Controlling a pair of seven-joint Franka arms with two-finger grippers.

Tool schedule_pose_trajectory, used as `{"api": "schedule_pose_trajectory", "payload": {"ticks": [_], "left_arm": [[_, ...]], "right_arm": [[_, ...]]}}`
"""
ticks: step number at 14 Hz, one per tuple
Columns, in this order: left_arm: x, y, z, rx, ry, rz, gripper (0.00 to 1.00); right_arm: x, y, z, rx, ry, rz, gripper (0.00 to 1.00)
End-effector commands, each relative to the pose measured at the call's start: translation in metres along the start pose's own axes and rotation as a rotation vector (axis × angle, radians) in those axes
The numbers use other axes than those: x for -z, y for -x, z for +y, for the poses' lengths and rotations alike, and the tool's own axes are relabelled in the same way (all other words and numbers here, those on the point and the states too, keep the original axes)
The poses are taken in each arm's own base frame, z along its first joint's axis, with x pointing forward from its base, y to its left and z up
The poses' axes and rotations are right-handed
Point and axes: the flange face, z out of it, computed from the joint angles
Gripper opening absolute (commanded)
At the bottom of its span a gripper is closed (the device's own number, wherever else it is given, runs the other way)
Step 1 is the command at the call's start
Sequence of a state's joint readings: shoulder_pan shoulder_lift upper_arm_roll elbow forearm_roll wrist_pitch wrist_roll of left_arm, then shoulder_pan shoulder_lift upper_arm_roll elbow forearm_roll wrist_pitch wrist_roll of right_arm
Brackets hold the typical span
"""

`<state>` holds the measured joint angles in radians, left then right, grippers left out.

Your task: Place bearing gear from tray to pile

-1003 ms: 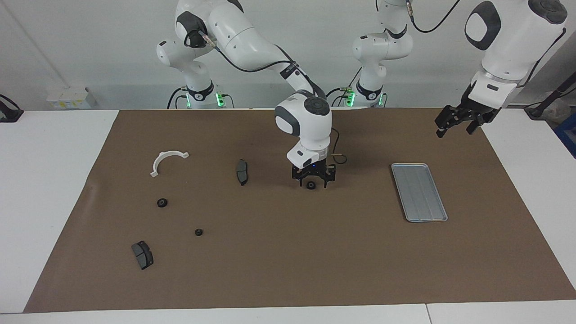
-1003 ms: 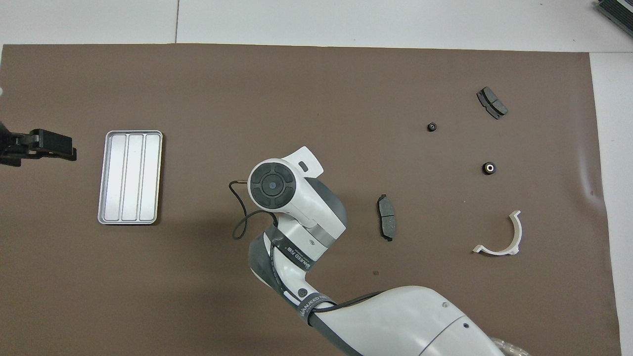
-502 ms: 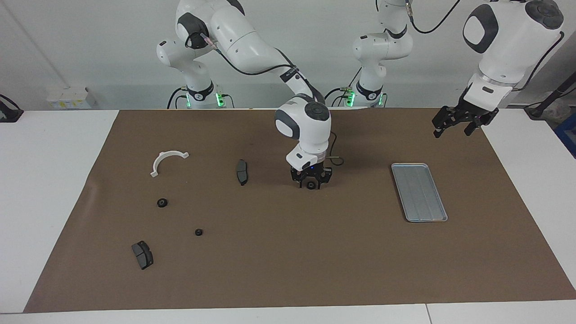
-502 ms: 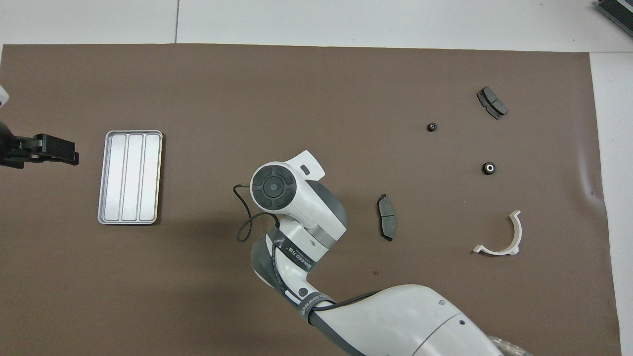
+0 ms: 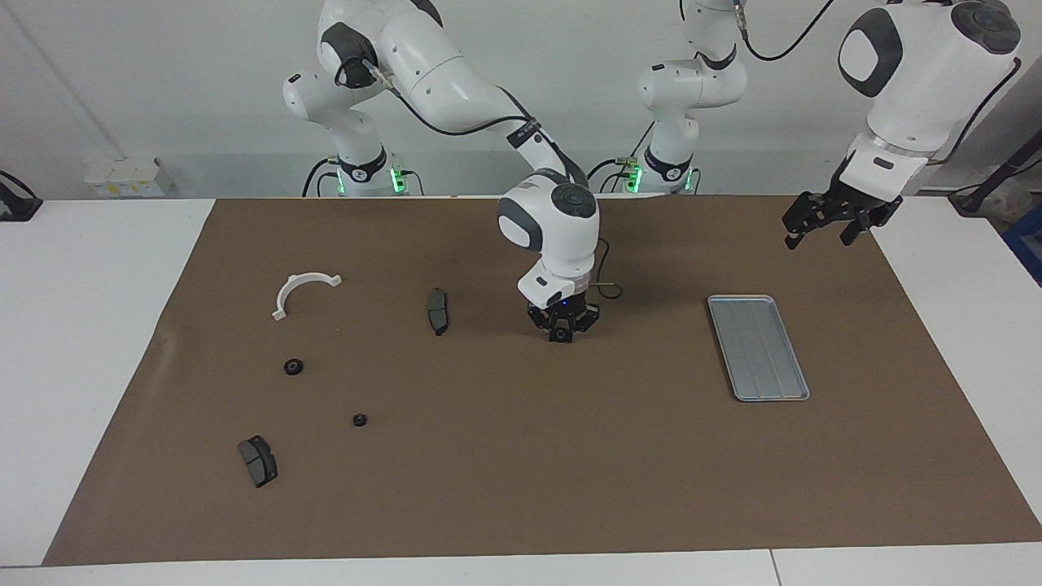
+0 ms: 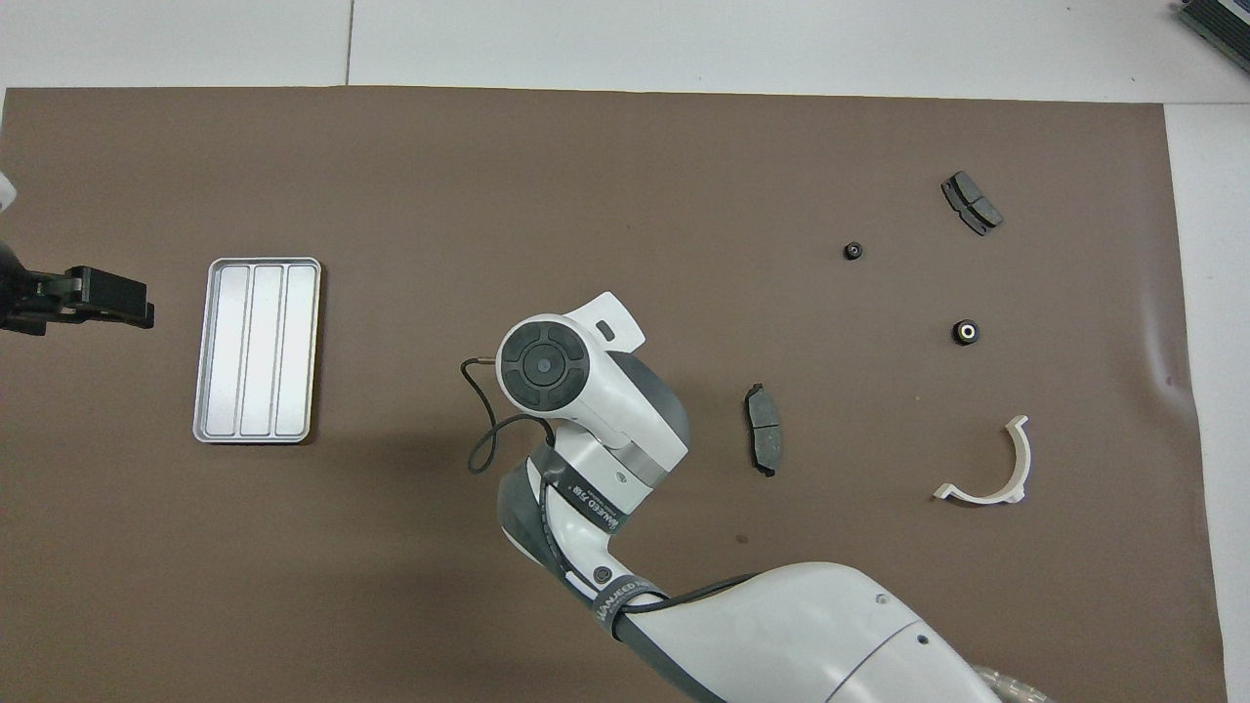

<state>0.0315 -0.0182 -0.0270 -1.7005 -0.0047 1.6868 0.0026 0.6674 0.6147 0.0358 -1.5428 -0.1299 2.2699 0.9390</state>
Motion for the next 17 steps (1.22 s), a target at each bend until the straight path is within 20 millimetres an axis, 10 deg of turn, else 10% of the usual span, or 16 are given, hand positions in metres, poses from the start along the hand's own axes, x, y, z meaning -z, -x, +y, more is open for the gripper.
{"api": "schedule_pose_trajectory", "payload": {"ticks": [1, 8, 17], "left_arm": [[0.0, 0.008, -0.003, -0.021, -0.037, -0.017, 1.0], [0.0, 0.007, -0.002, -0.019, -0.034, -0.012, 1.0], [0.015, 0.005, -0.014, 0.004, -0.034, 0.021, 1.0]], "right_arm": [[0.033, -0.029, 0.035, -0.069, 0.006, 0.022, 0.0], [0.051, -0.033, 0.196, 0.01, 0.062, -0.045, 0.0], [0.016, -0.037, 0.364, 0.193, 0.055, -0.125, 0.12]]}}
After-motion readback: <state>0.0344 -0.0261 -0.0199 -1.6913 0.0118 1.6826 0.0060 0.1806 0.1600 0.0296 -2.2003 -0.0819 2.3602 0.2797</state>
